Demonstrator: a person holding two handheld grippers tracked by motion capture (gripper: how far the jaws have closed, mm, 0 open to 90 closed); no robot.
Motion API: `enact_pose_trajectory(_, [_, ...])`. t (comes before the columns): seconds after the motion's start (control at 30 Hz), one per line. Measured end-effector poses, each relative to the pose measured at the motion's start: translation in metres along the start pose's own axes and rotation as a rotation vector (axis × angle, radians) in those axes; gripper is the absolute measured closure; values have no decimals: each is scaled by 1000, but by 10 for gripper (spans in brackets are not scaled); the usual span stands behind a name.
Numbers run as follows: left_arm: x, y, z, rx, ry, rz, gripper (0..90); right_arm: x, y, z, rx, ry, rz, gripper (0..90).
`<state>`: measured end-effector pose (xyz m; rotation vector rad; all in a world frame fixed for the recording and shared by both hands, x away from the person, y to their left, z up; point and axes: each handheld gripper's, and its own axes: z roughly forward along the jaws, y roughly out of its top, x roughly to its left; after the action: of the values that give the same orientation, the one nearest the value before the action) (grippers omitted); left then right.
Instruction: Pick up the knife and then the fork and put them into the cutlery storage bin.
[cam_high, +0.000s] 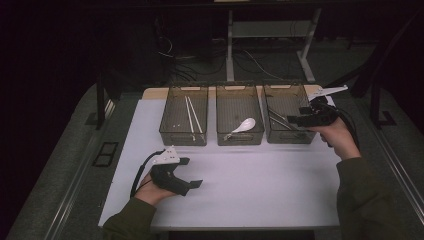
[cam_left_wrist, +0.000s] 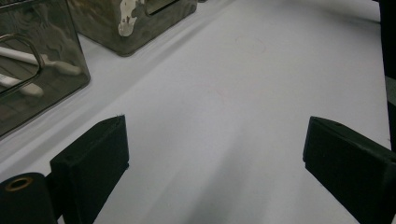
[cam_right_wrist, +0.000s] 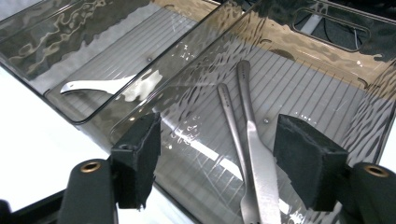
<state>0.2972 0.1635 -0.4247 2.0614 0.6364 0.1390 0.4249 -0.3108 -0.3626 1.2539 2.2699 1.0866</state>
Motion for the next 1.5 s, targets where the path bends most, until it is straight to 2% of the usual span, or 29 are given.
enact_pose_trajectory(0.3, [3, -1, -4, -7, 11, 3, 47, 12, -17, -9, -42, -4, -8, 264])
enact_pose_trajectory(0.53, [4, -3, -5, -3, 12, 4, 12, 22, -31, -17, -72, 26, -14, 209])
enact_pose_trajectory(0.9, [5, -5, -12, -29, 26, -5, 0, 49, -52, -29, -129, 76, -56, 183])
enact_pose_trajectory(1.13, [4, -6, -12, -32, 28, 0, 0, 65, -68, -32, -133, 102, -74, 180])
enact_pose_trajectory(1.27, [4, -6, -13, -37, 27, 10, 0, 70, -80, -34, -140, 103, -64, 180])
enact_pose_trajectory(1.5, [3, -5, -13, -42, 26, 2, 0, 76, -104, -36, -131, 122, -56, 180])
